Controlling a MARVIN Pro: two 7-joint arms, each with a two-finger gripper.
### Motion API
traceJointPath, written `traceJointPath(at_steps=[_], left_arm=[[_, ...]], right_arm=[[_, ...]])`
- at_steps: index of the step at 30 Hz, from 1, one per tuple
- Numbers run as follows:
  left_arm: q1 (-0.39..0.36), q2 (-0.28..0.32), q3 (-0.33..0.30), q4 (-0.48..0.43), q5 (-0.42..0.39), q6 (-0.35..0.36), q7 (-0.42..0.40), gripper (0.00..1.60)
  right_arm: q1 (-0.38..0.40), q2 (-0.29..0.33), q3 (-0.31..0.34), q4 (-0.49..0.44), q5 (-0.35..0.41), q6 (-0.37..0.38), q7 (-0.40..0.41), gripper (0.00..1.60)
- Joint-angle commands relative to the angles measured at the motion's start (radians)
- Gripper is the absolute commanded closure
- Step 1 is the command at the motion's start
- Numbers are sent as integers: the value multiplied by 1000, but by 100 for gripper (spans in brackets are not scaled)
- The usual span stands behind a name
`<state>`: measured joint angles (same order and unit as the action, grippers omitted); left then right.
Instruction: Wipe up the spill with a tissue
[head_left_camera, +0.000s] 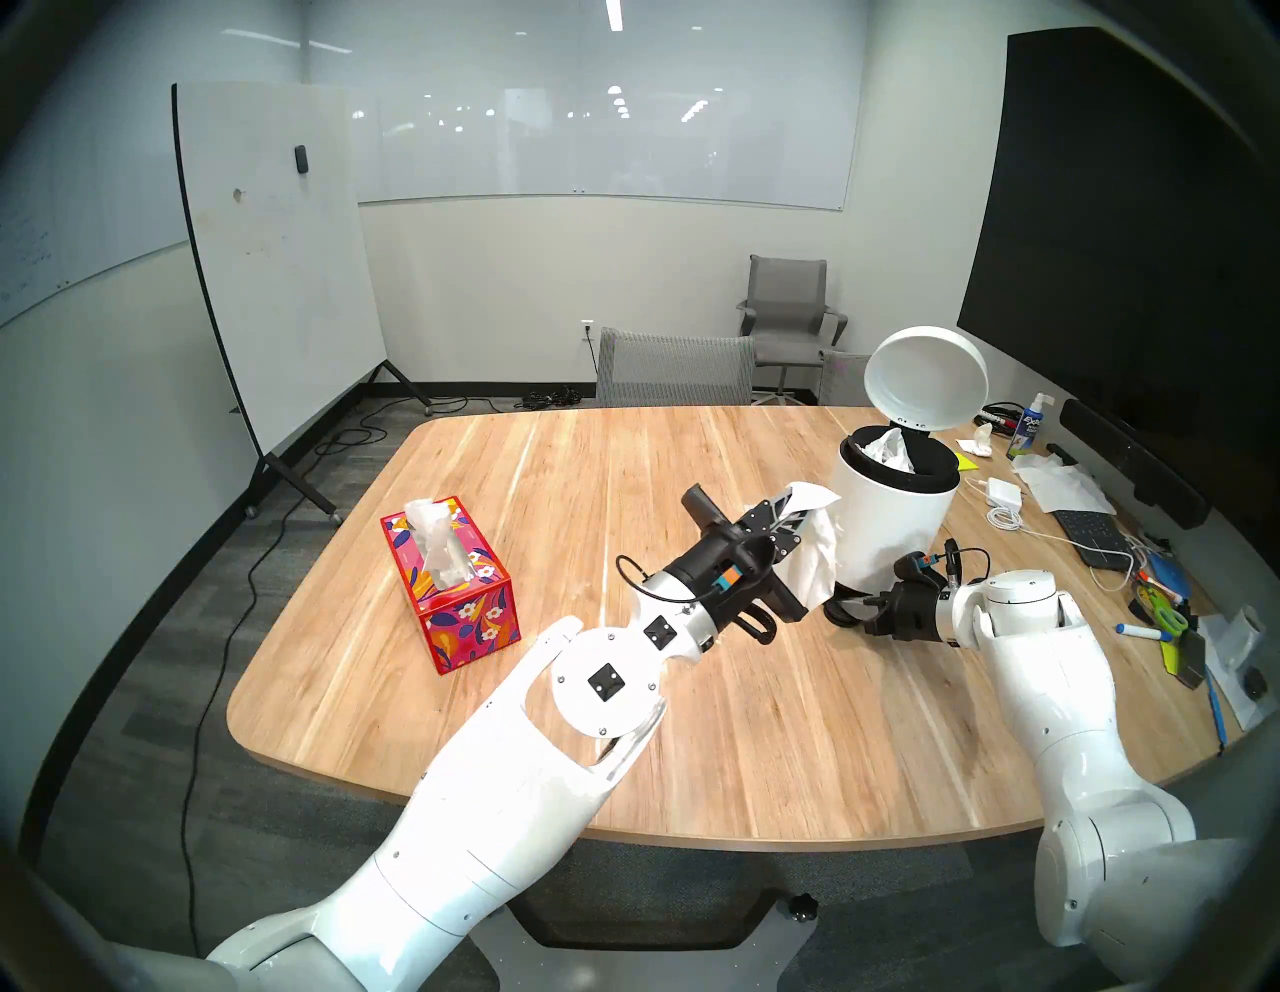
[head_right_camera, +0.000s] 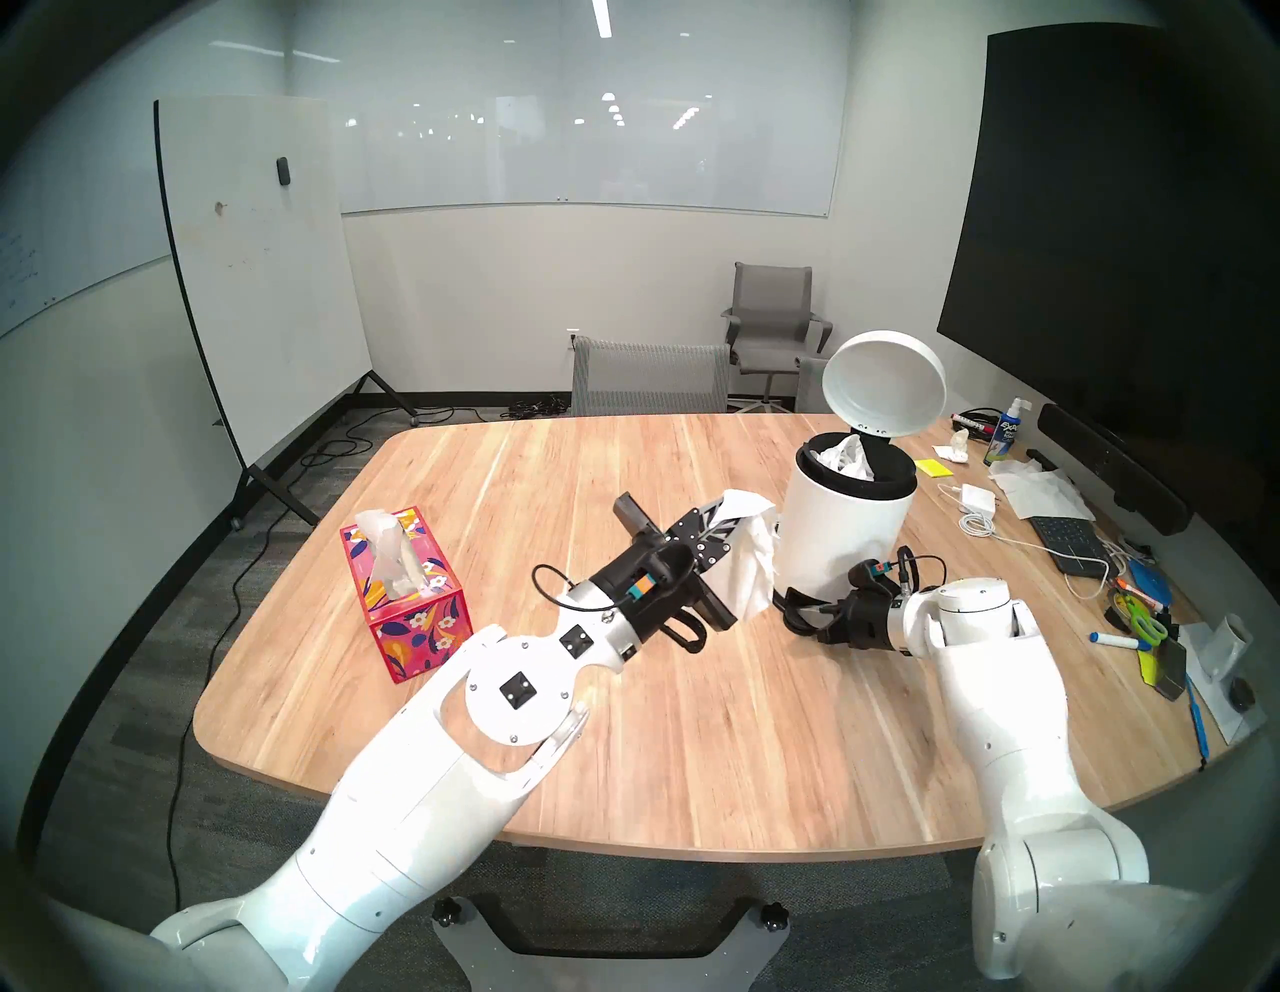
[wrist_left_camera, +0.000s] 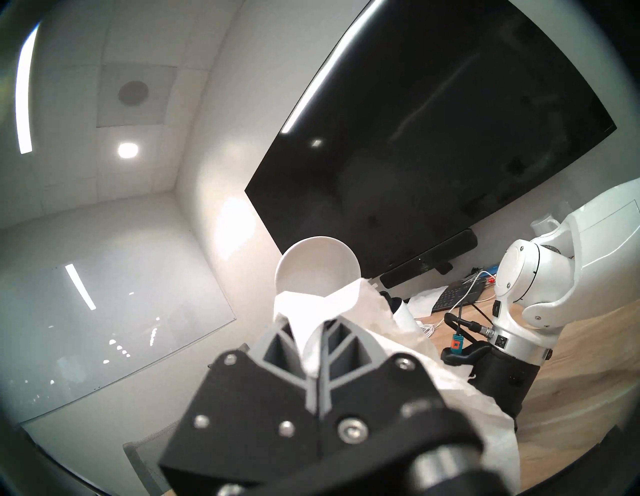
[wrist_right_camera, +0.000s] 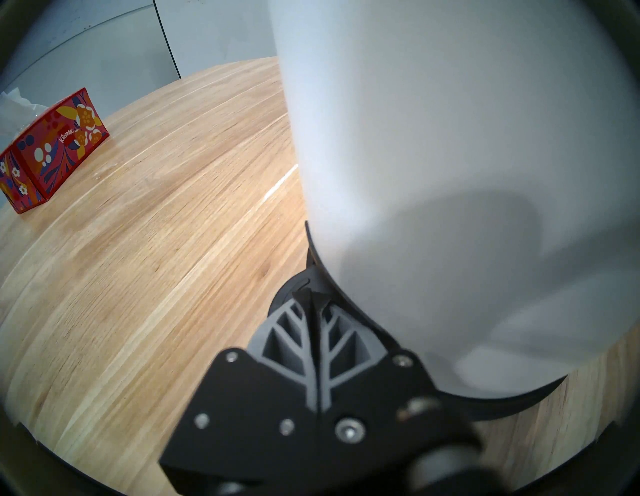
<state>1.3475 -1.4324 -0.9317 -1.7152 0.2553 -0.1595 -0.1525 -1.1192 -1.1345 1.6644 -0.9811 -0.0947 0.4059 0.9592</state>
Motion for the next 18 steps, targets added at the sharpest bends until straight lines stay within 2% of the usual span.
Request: traceJointPath(at_steps=[1,5,6,8,9,13,14,15,18], left_arm=[[-102,-102,35,32,-11,67,33,160],[-152,-163,42,69,-11,94,39,160],[-143,-140,48,43,-18,100,47,160],[-177,-190,45,84,-15,113,51,160],[-171,-167,54,64,-23,120,58,160],[-212,-227,54,116,-21,141,69,160],[-217,-209,66,110,-31,147,79,160],[-227,-239,58,135,-24,149,79,160],[-249,-255,67,162,-31,159,94,160]], right_arm=[[-33,12,-6,20,-19,10,-16,160],[-33,12,-6,20,-18,9,-15,160],[-32,12,-6,20,-17,9,-14,160],[-32,12,-6,20,-17,9,-14,160],[-32,12,-6,20,-17,9,-14,160],[-33,13,-7,20,-18,10,-16,160],[-33,13,-7,20,-18,10,-17,160],[-33,13,-8,20,-18,11,-17,160],[-33,13,-8,19,-19,11,-18,160]])
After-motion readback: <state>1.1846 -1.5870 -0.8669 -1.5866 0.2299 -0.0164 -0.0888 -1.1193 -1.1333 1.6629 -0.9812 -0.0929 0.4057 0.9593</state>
